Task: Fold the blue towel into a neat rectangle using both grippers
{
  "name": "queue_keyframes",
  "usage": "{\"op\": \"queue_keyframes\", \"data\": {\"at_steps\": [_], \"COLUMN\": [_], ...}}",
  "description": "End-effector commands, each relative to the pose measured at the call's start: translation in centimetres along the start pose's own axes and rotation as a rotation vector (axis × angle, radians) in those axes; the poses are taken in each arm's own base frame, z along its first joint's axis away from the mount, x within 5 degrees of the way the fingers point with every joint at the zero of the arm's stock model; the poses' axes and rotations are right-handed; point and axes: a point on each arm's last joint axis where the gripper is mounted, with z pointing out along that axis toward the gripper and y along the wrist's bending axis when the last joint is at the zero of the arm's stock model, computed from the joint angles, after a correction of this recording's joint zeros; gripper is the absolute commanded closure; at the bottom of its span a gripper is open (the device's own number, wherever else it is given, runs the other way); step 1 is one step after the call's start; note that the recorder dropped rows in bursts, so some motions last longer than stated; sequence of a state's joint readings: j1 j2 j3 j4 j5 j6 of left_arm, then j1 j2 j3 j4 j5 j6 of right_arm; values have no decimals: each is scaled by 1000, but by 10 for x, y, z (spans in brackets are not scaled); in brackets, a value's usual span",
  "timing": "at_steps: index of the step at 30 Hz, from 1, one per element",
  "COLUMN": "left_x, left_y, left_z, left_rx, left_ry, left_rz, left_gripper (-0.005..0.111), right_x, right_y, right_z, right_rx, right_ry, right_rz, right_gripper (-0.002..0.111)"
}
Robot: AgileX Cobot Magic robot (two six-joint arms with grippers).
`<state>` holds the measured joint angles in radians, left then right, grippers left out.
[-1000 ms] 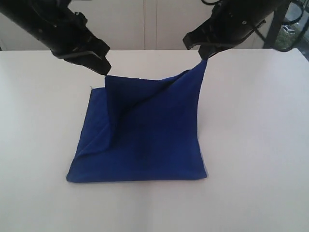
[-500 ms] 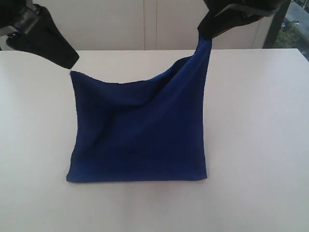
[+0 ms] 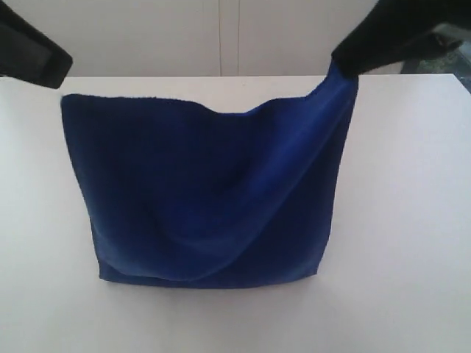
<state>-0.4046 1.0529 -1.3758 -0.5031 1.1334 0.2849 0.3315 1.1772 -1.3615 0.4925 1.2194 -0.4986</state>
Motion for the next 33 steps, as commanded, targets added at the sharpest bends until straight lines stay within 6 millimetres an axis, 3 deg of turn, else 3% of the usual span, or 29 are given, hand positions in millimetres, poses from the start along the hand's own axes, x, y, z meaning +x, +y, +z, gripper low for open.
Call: {"op": "queue_keyframes", "data": {"at_steps": [1,10,21,26,33], "left_x": [24,39,42,48,37], "left_y": [-13,-4,25,53,91], "left_z": [-5,13,36,61,99], "left_rx": [55,46,-151,-277,-383], "left_ry": [70,92,-21,9,-56], "left_rz": [-32,-54,-37,-92,-87], "left_gripper": [107,107,107,107,107], "right_x": [21,44,33,30,28], "right_y": [10,11,-21,-41,-68], "right_z": [-4,17,59,91,130], "right_rx": [-16,-84,-3,15,77], "right_ry": [10,79,27,56,49], "right_rz": [3,59,51,36,13], "right_gripper": [108,108,108,108,108]}}
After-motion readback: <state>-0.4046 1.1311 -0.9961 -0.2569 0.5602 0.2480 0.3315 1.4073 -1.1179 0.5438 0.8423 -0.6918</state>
